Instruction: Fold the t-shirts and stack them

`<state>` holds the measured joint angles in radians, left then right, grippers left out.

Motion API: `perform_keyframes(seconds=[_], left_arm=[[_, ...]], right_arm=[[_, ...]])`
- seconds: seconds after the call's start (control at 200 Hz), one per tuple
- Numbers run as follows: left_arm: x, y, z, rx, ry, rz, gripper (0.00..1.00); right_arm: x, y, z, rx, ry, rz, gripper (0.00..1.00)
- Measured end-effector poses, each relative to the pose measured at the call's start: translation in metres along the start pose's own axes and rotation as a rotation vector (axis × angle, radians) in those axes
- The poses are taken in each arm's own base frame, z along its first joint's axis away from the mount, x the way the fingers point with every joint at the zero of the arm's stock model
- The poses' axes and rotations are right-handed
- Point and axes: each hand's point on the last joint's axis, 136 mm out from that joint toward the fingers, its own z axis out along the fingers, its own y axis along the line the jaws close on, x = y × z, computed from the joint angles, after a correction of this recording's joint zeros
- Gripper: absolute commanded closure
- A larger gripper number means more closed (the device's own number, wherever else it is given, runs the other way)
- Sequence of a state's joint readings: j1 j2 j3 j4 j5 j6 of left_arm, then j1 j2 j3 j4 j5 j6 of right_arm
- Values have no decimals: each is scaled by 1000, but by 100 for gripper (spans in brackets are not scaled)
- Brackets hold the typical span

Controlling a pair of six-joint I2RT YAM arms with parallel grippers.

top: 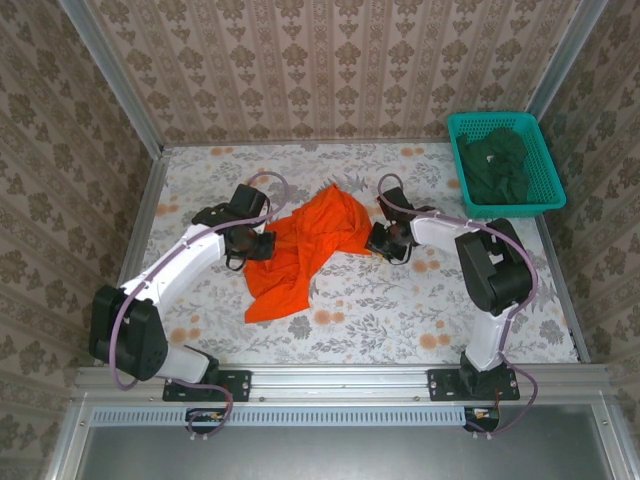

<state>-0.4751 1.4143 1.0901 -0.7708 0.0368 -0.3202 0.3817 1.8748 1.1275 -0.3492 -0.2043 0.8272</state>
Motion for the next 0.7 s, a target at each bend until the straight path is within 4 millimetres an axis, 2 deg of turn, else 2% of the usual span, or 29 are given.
perform_keyframes(seconds=[0.235, 0.395, 0.51, 0.61, 0.7], left_arm=[[0, 0, 0, 0, 0, 0, 100], [0, 0, 0, 0, 0, 0, 100], [-4, -1, -3, -1, -11, 1, 100], [-15, -1, -10, -7, -46, 2, 100], [-32, -1, -22, -21, -102, 2, 100]], right_arm=[[2, 2, 2, 36, -2, -35, 84], [2, 4, 3, 54, 2, -54, 100], [5, 10, 5, 48, 3, -78, 100], [7, 14, 3, 38, 8, -94, 100], [2, 22, -10, 5, -17, -111, 100]])
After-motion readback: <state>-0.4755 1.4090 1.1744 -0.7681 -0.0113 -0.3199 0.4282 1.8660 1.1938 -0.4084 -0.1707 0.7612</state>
